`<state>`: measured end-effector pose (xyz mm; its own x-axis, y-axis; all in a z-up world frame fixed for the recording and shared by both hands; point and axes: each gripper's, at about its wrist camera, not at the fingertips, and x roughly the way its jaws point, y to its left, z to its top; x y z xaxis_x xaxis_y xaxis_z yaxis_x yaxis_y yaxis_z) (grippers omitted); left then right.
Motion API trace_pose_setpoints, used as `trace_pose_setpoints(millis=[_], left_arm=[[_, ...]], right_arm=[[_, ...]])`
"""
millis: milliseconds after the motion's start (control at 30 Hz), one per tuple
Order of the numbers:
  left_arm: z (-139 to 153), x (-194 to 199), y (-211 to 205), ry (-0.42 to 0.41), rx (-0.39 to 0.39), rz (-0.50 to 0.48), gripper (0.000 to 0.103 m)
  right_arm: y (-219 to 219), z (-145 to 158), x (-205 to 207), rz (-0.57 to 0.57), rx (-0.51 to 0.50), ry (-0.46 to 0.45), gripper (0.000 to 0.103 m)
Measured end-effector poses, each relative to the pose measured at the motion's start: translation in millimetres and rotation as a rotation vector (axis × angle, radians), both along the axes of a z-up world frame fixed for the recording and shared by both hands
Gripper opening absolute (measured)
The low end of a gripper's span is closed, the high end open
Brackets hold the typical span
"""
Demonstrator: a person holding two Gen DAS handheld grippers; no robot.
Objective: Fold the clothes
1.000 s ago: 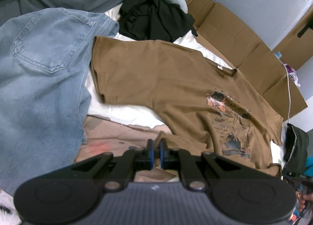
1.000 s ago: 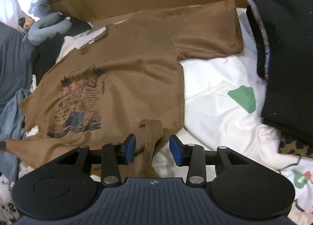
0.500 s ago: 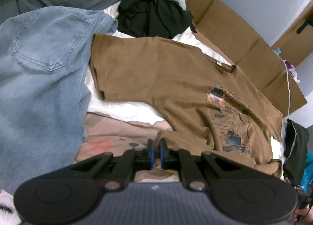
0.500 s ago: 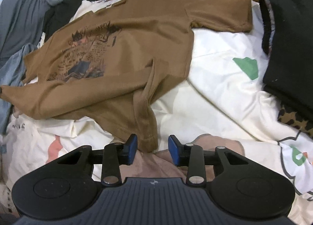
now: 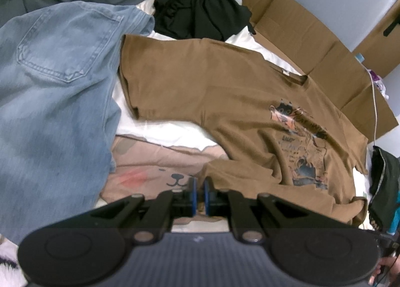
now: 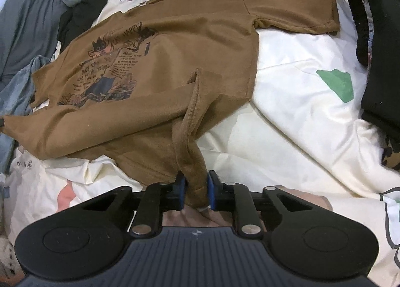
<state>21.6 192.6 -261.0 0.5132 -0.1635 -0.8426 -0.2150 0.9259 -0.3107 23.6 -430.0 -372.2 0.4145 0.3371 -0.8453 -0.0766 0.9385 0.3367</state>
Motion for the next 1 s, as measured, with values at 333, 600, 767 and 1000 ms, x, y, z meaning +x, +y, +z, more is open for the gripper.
trace_pose_setpoints(millis=[333, 600, 767, 1000], left_arm=[[25, -16, -7, -0.021, -0.007, -0.014, 0.006], [54, -38, -26, -0.041, -0.014, -0.044, 0.006], [70, -52, -32, -0.053, -0.010, -0.064, 0.006], [82, -75, -33, -0.032, -0.028, -0.043, 0.006]], right_arm=[[2, 38, -19, -0.024, -0.005, 0.066, 0.008], [0, 104, -40, -0.083, 0.012, 0.073, 0.007], [-9, 131, -54, -0.122, -0.004, 0.079, 0.007], [-16, 156, -73, -0.134, -0.018, 0.075, 0.007]])
